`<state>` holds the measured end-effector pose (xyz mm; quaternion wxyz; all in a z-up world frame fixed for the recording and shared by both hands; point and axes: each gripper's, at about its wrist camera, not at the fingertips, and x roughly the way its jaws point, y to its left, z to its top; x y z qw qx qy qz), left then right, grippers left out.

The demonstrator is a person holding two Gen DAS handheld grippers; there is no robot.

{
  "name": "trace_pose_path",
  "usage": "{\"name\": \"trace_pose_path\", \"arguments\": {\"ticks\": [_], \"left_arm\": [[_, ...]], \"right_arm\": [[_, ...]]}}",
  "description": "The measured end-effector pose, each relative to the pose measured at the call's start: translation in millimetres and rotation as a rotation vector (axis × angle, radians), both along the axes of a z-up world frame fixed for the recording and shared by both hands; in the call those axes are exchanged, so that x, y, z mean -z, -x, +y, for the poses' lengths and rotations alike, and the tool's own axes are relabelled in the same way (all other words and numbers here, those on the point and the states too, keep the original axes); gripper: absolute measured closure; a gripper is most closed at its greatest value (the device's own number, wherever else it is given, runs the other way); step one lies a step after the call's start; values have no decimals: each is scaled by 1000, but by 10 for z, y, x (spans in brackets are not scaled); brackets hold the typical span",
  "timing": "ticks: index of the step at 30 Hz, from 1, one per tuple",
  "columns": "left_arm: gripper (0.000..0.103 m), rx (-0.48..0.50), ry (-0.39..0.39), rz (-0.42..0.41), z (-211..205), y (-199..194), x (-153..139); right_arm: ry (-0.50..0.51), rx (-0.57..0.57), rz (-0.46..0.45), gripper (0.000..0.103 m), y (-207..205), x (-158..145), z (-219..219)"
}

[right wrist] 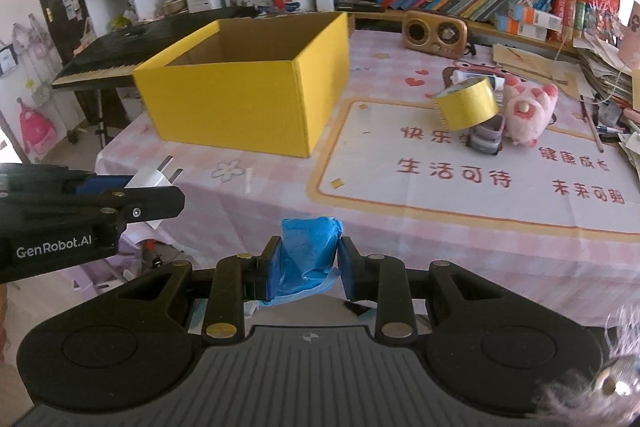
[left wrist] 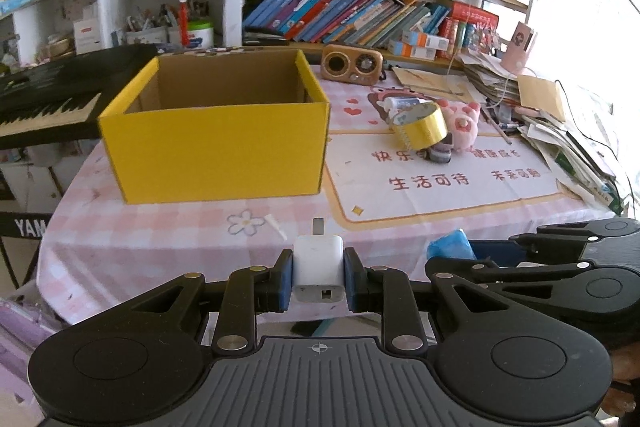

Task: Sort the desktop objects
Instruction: 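Carry the white plug and blue bag with both tools toward the yellow box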

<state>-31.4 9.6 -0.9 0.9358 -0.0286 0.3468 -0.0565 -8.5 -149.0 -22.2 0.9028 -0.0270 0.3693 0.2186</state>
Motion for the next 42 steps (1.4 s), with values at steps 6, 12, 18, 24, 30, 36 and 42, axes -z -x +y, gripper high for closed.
{"name": "trace_pose_path", "arguments": {"ticks": [6,12,18,24,30,36,42], "left_arm": [[79,-35,10,-9,122,183,-10],[79,-67,23,-19,215,298,-29],[79,-84,29,-27,301,357,-40],[79,-89,33,-29,370,355,-39],[79,-117,41,-30,483,333,-44],[79,-136,51,-24,568,296,-30],[79,-116,52,-5,562,254,15]], "right_arm": [[6,-29,-7,76,134,-26,129],[19,-64,-19,76,220,-61,238],[27,-83,-20,76,263,-72,325],[30,-87,-24,76,252,-80,391],[34,-113,-21,76,194,-84,508],[44,-157,-16,76,125,-78,636],[39,-147,10,76,70,-47,646]]}}
